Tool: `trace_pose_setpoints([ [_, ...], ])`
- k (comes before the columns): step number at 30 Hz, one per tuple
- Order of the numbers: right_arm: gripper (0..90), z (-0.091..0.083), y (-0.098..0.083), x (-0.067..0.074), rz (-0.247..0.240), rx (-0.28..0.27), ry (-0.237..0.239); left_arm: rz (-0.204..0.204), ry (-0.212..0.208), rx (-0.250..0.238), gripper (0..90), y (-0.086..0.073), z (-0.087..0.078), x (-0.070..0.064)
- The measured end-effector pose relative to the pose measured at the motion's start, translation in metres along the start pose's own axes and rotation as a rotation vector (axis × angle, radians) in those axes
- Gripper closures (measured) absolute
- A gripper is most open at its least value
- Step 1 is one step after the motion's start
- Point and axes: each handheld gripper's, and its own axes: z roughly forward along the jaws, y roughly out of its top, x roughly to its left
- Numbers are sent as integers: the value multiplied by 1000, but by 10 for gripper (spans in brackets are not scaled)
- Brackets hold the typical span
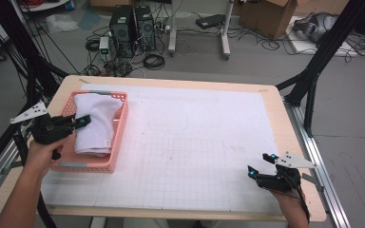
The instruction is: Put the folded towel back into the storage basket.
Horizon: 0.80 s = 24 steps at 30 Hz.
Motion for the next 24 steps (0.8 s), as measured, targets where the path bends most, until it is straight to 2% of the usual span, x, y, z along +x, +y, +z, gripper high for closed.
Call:
trace_pose_setpoints([
  [6,215,1,-1,0,-7,7,-6,-13,41,45,730,-3,3,6],
  [10,215,0,-1,0,-3,7,-6,-34,81,71,715,-3,1,9],
  [12,215,1,-1,0,-7,7,-5,-58,101,85,695,-3,1,11],
  [15,215,1,-1,1,-8,8,-3,-80,142,90,626,-3,0,12],
  [18,215,0,-1,1,-5,8,-3,-137,193,78,462,-1,-2,15],
  [21,215,0,-1,1,-8,10,-3,-147,274,71,372,3,-7,16],
  [24,215,0,-1,1,-9,9,-2,-141,332,36,343,8,-14,15],
])
